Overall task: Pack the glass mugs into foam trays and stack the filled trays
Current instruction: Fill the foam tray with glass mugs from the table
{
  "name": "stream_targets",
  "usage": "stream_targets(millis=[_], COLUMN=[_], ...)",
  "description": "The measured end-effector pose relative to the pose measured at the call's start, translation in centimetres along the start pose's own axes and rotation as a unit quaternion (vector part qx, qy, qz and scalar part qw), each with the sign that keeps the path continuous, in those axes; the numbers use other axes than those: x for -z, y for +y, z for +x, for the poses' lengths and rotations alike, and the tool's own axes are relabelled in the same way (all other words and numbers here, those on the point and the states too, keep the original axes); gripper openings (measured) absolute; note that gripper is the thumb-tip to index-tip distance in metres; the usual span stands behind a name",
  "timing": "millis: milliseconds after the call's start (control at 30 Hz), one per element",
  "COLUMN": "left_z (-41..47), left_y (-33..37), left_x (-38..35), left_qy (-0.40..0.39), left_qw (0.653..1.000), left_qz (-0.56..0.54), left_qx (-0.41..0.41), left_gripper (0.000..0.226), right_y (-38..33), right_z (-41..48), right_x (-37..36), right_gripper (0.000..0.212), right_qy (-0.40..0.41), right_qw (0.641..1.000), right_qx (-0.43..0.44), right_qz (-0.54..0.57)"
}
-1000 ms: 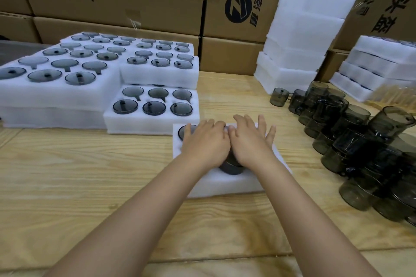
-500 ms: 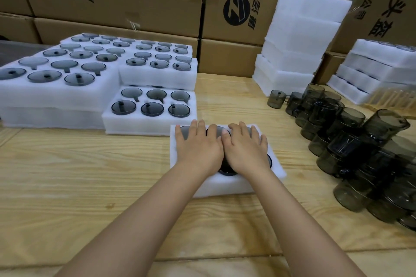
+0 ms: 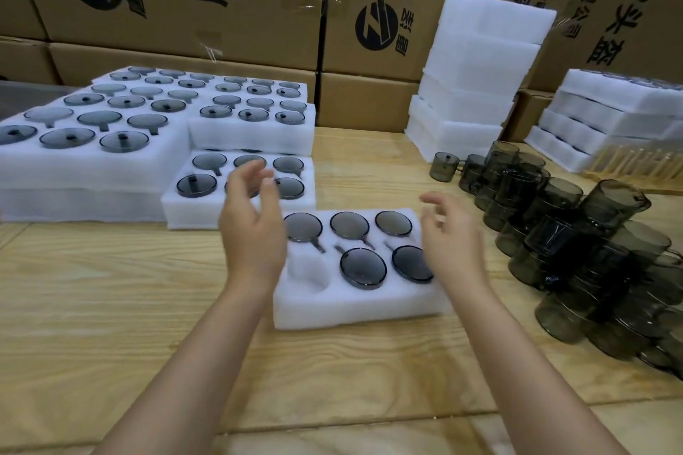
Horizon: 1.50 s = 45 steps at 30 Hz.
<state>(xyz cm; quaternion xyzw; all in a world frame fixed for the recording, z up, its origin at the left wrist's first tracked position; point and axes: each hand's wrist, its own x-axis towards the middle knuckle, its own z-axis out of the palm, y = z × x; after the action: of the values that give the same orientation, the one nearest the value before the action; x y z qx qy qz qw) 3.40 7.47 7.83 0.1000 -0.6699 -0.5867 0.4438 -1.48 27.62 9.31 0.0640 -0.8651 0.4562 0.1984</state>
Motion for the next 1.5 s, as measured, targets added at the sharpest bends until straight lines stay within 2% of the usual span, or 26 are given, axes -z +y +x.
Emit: stream_targets(millis=[67, 133, 200, 267, 467, 633, 867, 1000, 1133, 1200, 1333, 1500], left_z=[-0.3, -1.0, -1.2, -0.8, -0.8, -0.8, -0.7, -0.7, -0.9, -1.0, -1.3, -2.2], left_y=[-1.8, -3.8, -5.3, -5.8, -6.2, -6.2, -6.3, -6.1, -5.6, -5.3, -4.1, -2.4], left_x=[1.4, 2.6, 3.1, 3.0, 2.7, 2.4, 2.3, 2.3, 2.2, 2.2, 2.3, 2.6], left_qy=[0.037, 0.052, 0.067, 0.07, -0.011, -0.065, -0.069, -0.074, -0.084, -0.098, -0.117, -0.217], left_qw=[0.999, 0.996, 0.99, 0.986, 0.986, 0.987, 0.985, 0.986, 0.989, 0.99, 0.992, 0.975], left_qz=[-0.009, 0.029, 0.042, 0.034, 0.032, 0.035, 0.026, 0.027, 0.026, 0.033, 0.022, -0.027], left_qx=[0.033, 0.065, 0.116, 0.151, 0.163, 0.142, 0.157, 0.147, 0.115, 0.094, 0.045, -0.043], left_gripper=[0.018, 0.019, 0.019, 0.02, 0.011, 0.011, 0.008, 0.007, 0.01, 0.016, 0.025, 0.035], right_y=[1.5, 3.3, 4.8, 6.0, 7.3, 6.9, 5.7, 4.5, 2.9, 2.0, 0.2, -1.8], right_z=[1.0, 2.1, 3.1, 3.7, 4.9, 5.8, 4.9, 3.4, 1.6, 0.7, -1.5, -4.0], right_x=[3.4, 6.8, 9.2, 10.3, 11.2, 11.4, 12.0, 11.7, 9.8, 8.0, 4.0, 0.4], right_gripper=[0.024, 0.028, 0.038, 0.045, 0.028, 0.028, 0.027, 0.038, 0.035, 0.029, 0.026, 0.027], right_qy=[0.121, 0.171, 0.142, 0.095, 0.043, 0.013, 0.025, 0.051, 0.078, 0.049, -0.055, -0.109], right_qw=[0.986, 0.961, 0.94, 0.921, 0.897, 0.919, 0.953, 0.971, 0.988, 0.996, 0.994, 0.984], right_qx=[0.03, -0.007, -0.093, -0.139, -0.164, -0.151, -0.121, -0.091, -0.008, 0.033, 0.02, 0.052], right_qz=[-0.112, -0.216, -0.295, -0.35, -0.409, -0.363, -0.278, -0.215, -0.133, -0.073, 0.092, 0.131])
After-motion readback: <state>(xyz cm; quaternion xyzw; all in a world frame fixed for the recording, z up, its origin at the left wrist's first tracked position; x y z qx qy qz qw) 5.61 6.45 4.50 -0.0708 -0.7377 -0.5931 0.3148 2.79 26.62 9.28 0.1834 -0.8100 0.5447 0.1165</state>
